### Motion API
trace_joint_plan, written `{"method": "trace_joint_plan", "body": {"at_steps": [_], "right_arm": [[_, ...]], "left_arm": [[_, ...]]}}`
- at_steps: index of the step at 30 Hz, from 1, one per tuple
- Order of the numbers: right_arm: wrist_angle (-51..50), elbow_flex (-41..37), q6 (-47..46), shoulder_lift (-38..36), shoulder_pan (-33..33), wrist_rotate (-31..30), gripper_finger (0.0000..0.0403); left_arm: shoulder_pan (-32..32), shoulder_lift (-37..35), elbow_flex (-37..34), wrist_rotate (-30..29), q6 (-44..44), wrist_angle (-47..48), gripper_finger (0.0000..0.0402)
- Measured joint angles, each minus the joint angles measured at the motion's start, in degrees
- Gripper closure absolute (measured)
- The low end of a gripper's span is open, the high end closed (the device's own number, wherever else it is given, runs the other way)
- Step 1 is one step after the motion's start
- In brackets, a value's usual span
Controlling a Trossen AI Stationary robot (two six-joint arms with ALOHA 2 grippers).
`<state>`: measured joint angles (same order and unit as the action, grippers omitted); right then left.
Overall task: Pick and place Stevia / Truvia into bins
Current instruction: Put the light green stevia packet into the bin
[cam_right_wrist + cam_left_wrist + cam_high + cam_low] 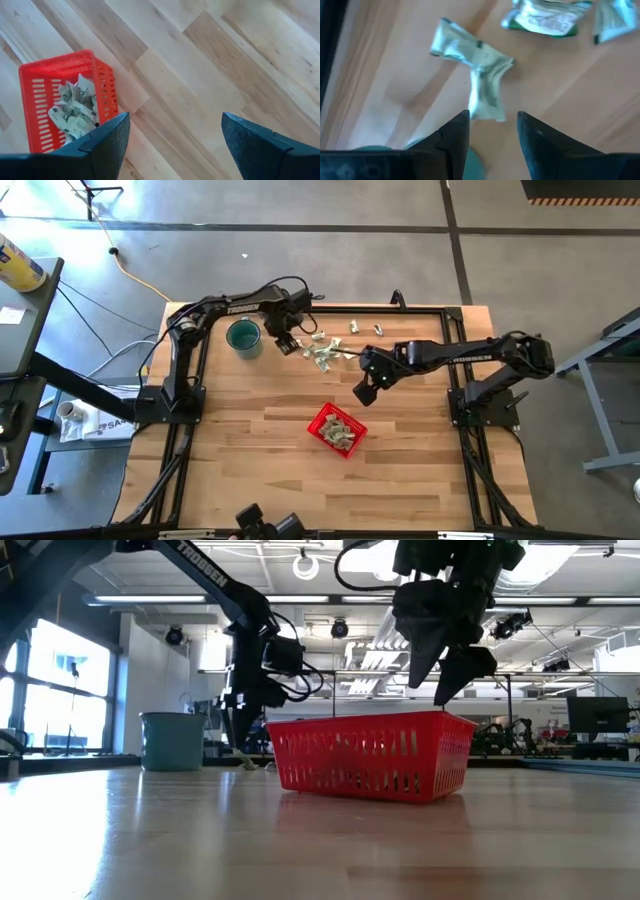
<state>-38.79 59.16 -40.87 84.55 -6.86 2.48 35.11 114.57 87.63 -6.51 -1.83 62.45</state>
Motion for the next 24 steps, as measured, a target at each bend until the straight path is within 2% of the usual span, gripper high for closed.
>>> {"method": "trace_joint_plan", "body": {"at_steps": [6,13,17,24], "right_arm": [[0.06,0.00,0.42,0.00,-0.69,0.89,0.0098],[0.08,0.00,0.42,0.00,-0.50,1.31,0.0098],[0.14,0.00,0.42,0.00,-0.50,1.22,0.0098],[0.16,0.00,0.42,0.00,-0.50,1.09,0.0098]], "left_arm": [[-1.19,0.01,-0.31,-0.04,-0.51,-3.62,0.0189],[-0.78,0.80,-0.49,-4.86,-0.55,-3.51,0.0214],[-0.61,1.24,-0.38,-1.67,-0.49,-3.72,0.0222],[-0.63,2.32,-0.39,-1.70,-0.69,-2.58,0.0222]]}}
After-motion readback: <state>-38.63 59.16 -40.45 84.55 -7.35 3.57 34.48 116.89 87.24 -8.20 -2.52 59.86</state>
